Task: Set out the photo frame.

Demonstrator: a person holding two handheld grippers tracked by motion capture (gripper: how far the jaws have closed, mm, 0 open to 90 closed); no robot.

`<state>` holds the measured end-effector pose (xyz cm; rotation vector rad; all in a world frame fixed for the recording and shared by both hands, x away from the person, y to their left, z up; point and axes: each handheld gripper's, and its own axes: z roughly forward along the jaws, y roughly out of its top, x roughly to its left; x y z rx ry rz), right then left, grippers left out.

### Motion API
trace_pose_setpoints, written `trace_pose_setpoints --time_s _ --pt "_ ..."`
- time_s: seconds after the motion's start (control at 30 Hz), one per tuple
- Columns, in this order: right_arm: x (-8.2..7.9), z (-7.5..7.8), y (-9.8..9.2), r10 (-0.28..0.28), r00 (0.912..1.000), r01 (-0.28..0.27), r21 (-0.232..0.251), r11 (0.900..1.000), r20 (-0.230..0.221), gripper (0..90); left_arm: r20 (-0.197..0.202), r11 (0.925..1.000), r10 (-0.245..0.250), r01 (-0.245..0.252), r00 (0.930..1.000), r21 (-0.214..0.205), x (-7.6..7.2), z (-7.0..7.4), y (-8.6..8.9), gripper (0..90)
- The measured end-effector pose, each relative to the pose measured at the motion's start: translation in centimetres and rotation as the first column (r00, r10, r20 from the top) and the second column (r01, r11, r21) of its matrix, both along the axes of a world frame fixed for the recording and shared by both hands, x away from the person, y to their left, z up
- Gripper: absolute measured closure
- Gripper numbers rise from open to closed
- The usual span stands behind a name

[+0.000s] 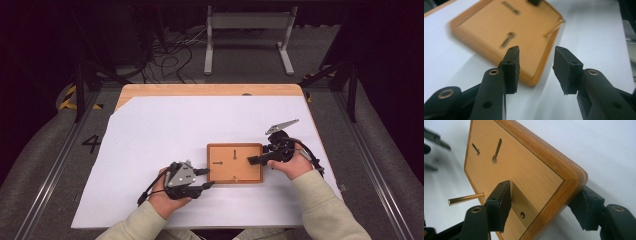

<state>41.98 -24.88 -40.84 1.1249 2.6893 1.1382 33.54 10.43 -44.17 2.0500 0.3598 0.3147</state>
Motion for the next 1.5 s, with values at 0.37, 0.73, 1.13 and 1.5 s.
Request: trace_pose_setpoints --time_s 0.37,0.73,1.13,1.5 --pt "-1.8 1.2 -0.2 0.056 0.994 -0.053 -0.043 0.9977 0.094 44.9 -0.052 0.989 0.133 -0.136 0.9898 -0.058 1.4 -0.1 4.6 57.0" --pt "-4.7 2.1 -0.3 0.135 0.9629 -0.11 -0.116 0.9871 0.234 50.9 -0.073 0.9846 0.156 -0.161 0.985 -0.068 1.8 -0.2 5.2 57.1" --pt "-7.9 2.8 -0.6 0.199 0.9348 -0.158 -0.156 0.975 0.295 59.7 -0.093 0.9821 0.168 -0.174 0.9815 -0.071 2.1 -0.5 5.5 56.5" --pt "-9.8 2.8 -0.8 0.226 0.9207 -0.182 -0.162 0.9699 0.318 62.7 -0.115 0.9821 0.171 -0.178 0.9786 -0.06 2.1 -0.8 5.3 56.4"
